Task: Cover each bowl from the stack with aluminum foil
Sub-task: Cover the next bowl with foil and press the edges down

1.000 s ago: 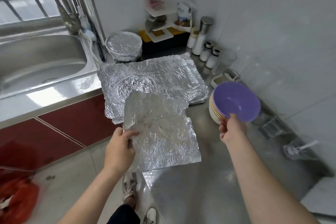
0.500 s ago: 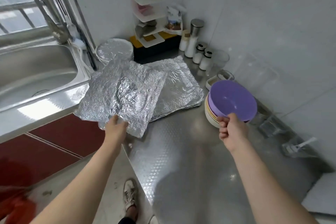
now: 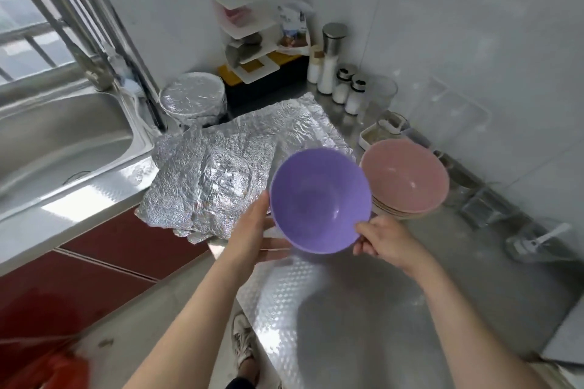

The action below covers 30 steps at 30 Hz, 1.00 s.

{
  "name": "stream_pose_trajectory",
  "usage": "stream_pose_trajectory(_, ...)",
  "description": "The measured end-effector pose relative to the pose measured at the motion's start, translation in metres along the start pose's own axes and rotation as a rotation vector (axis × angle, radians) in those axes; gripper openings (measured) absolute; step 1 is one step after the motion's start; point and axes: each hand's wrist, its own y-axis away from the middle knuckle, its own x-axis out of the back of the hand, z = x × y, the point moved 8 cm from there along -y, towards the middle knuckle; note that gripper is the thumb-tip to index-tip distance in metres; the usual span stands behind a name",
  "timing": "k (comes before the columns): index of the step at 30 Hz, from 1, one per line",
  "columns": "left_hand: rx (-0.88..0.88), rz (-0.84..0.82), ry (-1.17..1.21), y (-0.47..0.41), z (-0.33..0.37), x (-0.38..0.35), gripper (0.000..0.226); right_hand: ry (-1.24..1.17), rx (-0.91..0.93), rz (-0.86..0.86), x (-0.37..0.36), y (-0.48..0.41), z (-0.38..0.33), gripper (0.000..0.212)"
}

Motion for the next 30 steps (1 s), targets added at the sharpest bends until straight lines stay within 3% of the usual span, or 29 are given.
stream_pose_trajectory(3,0.046,0.023,-0.015,0.000,-0.015,-0.001,0.036,0.137,-0.063,-0.064,-0.006,-0.004,0.023,0.046)
stream_pose_trajectory(5,0.046,0.009,-0.147,0.001,-0.023,-0.007,0.028,0.150,-0.112,-0.117,-0.010,-0.007,0.037,0.045)
stream_pose_trajectory(7,0.032,0.051,-0.310,-0.002,-0.033,-0.010,0.036,0.090,-0.165,-0.144,-0.015,-0.011,0.046,0.046)
stream_pose_trajectory(9,0.012,0.115,-0.380,-0.004,-0.037,-0.009,0.038,-0.098,-0.251,-0.067,-0.009,-0.011,0.053,0.044)
stream_pose_trajectory(12,-0.042,0.220,-0.512,-0.010,-0.033,0.000,0.030,-0.684,-0.441,0.124,0.008,-0.007,0.074,0.072)
stream_pose_trajectory(14,-0.070,0.249,-0.584,-0.012,-0.029,0.005,0.021,-0.980,-0.487,0.175,0.013,-0.010,0.076,0.077)
stream_pose_trajectory(18,-0.087,0.253,-0.660,-0.014,-0.028,0.008,0.018,-1.134,-0.425,0.347,0.030,-0.024,0.064,0.034)
stream_pose_trajectory(24,-0.093,0.267,-0.610,-0.014,-0.031,0.008,0.016,-1.199,-0.337,0.571,0.049,-0.013,0.062,0.045)
stream_pose_trajectory(30,0.020,0.243,-0.311,-0.018,-0.045,-0.003,0.021,-1.377,-0.375,0.733,0.052,0.027,0.084,0.044)
